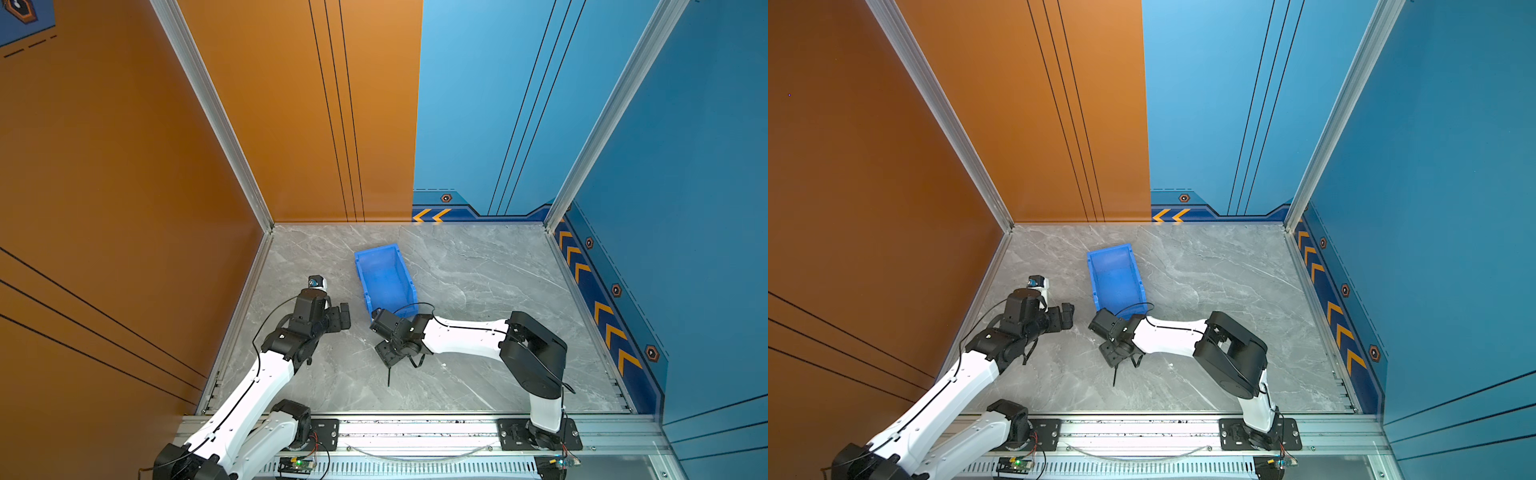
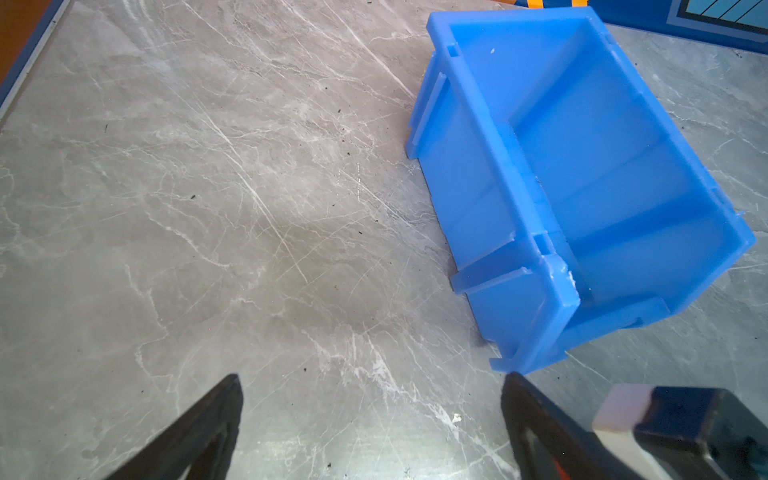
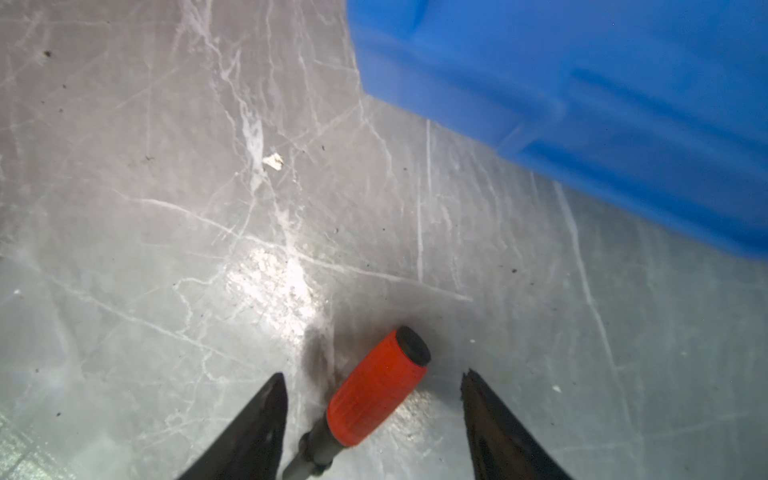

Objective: Put the screwdriver in the bin
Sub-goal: 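Lower the right gripper and close it on the red screwdriver handle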

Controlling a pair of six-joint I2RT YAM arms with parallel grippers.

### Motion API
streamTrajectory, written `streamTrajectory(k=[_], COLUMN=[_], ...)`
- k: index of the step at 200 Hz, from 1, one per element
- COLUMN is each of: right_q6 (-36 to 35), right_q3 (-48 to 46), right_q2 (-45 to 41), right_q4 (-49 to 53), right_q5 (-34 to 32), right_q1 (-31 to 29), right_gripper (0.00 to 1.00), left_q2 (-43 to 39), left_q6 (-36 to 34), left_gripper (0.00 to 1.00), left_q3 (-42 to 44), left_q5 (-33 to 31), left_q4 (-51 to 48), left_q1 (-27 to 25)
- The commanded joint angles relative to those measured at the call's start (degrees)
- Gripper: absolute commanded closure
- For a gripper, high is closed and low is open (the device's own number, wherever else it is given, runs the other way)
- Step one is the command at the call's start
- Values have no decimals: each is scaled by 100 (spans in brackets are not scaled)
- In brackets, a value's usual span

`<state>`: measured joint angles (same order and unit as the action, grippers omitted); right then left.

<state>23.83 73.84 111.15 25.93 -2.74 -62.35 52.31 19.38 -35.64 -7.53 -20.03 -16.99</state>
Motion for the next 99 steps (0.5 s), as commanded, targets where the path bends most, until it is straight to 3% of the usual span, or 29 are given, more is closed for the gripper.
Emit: streamTrajectory(k=[1,99], right_q6=[-45,-210], right_q3=[112,10], right_q2=[48,179], right_q4=[219,232], right_q5=[20,145], right_q1=[-36,222], right_gripper=[37,72], left_q2=[-17,-88], left_q6=[-8,-150], left_gripper=[2,2], left_q3=[92,100], left_q5=[-172,-527], left_q4=[-30,-51], left_q1=[-50,-183])
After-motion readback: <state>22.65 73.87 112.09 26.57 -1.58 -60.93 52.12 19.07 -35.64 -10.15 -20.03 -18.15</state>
